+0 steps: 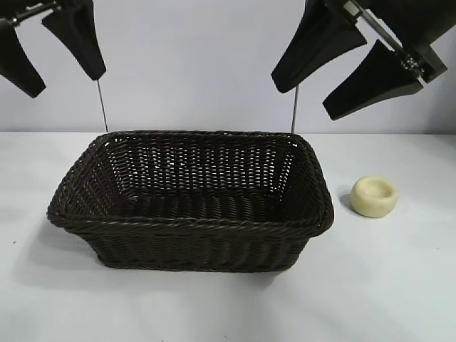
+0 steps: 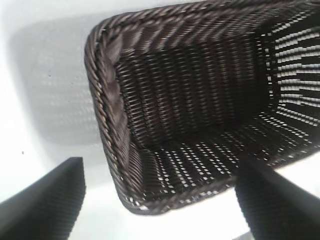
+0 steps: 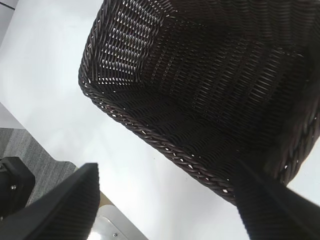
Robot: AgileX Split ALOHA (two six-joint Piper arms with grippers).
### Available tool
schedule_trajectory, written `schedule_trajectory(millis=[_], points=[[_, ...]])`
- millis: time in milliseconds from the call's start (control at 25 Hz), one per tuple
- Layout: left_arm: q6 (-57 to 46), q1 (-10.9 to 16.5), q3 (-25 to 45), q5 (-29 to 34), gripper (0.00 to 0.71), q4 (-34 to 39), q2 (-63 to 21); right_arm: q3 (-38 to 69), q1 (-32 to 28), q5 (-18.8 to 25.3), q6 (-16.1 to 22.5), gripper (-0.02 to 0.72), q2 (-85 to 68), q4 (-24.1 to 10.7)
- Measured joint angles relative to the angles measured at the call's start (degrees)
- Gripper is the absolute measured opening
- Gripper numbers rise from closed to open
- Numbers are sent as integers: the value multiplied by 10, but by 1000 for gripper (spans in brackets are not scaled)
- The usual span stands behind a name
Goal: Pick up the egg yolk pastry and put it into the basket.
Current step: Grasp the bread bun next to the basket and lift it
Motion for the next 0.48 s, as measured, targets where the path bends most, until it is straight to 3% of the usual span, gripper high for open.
schedule_trajectory(millis=[280, 480], points=[[15, 0, 44, -73, 596, -90, -1, 0, 0, 0, 0, 540, 0, 0], [18, -1, 55, -91, 596, -103, -1, 0, 0, -8, 0, 540, 0, 0]])
